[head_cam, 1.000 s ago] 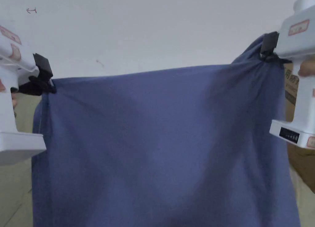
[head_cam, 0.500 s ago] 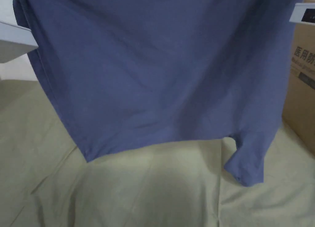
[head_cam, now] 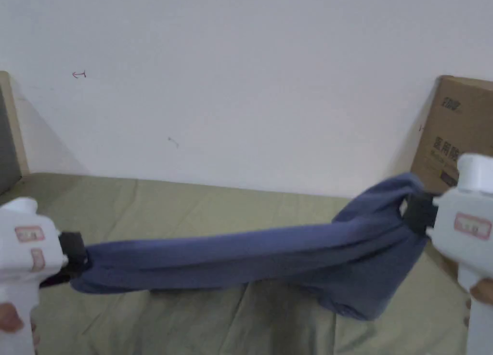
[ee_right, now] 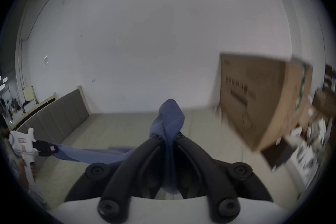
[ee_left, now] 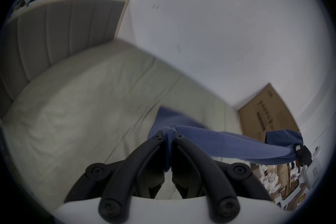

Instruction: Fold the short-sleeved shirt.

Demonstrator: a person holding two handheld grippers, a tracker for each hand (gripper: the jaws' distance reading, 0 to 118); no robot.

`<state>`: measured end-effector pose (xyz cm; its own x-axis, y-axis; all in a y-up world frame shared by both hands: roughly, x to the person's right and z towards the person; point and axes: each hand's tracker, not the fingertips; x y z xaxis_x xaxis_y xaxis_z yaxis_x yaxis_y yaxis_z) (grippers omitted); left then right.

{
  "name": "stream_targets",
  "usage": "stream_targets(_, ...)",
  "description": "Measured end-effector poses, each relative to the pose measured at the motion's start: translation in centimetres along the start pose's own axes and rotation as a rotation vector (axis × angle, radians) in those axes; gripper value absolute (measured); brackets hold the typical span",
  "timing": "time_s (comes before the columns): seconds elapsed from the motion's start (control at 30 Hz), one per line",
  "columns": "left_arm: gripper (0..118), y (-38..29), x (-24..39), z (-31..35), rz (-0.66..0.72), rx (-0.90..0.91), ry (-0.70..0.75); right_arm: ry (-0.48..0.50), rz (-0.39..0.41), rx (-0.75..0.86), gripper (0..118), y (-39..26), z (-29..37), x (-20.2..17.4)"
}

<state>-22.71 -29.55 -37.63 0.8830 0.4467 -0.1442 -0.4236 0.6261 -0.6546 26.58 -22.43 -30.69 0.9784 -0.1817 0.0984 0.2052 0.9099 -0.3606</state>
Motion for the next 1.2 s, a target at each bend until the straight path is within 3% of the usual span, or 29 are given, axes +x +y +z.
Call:
stream_targets(0.17, 5, -10.5, -7.1, 0.9, 0.120, -0.177, 0.044, -0.065, -0.048, -0.209, 4, -13.6, 4.8, 2.4)
stream_targets(0.27, 5, -15.2, -11.0, 2.1, 0.156, -0.244, 0.093, -0.089, -0.144, -0.343, 4, -19.8, 7.7, 3.7)
stream_targets(0.37, 5, -18.8, -13.1, 3.9, 0.192, -0.305, 0.107, -0.138, -0.158, -0.408, 4, -23.8, 10.8, 4.1)
stream_targets(0.5, 5, -21.4, -14.3, 6.4, 0.195, -0.330, 0.119, -0.143, -0.213, -0.444, 4, -26.1, 14.5, 4.5)
stream_targets(0.77, 5, -22.7, -14.3, 9.9, 0.120, -0.357, 0.116, -0.157, -0.223, -0.487, 4, -27.8, 19.9, 4.9)
stream_targets(0.97, 5, -23.3, -14.3, 10.6, 0.080, -0.363, 0.120, -0.134, -0.188, -0.544, 5, -28.4, 20.8, 4.9)
stream_targets(1.0, 14, -23.2, -14.1, 10.6, 0.056, -0.358, 0.118, -0.122, -0.188, -0.553, 13, -28.2, 20.6, 4.9)
stream_targets(1.03, 54, -23.0, -13.8, 10.7, 0.021, -0.354, 0.116, -0.114, -0.186, -0.558, 48, -27.8, 20.5, 4.9)
stream_targets(1.07, 103, -22.8, -13.3, 10.9, -0.018, -0.366, 0.132, -0.101, -0.186, -0.555, 90, -27.3, 20.6, 5.0)
stream_targets(1.1, 118, -22.6, -13.2, 10.9, -0.028, -0.387, 0.129, -0.091, -0.181, -0.569, 118, -26.8, 20.4, 5.0)
stream_targets(1.13, 106, -22.6, -13.0, 11.5, -0.043, -0.432, 0.094, -0.038, -0.171, -0.597, 117, -26.2, 20.3, 5.1)
stream_targets(1.17, 106, -22.2, -12.6, 12.3, -0.037, -0.328, -0.002, 0.023, -0.169, -0.543, 117, -24.9, 21.1, 5.6)
stream_targets(1.2, 109, -21.8, -12.3, 12.8, -0.021, -0.324, -0.018, 0.013, -0.170, -0.539, 117, -24.1, 21.4, 5.8)
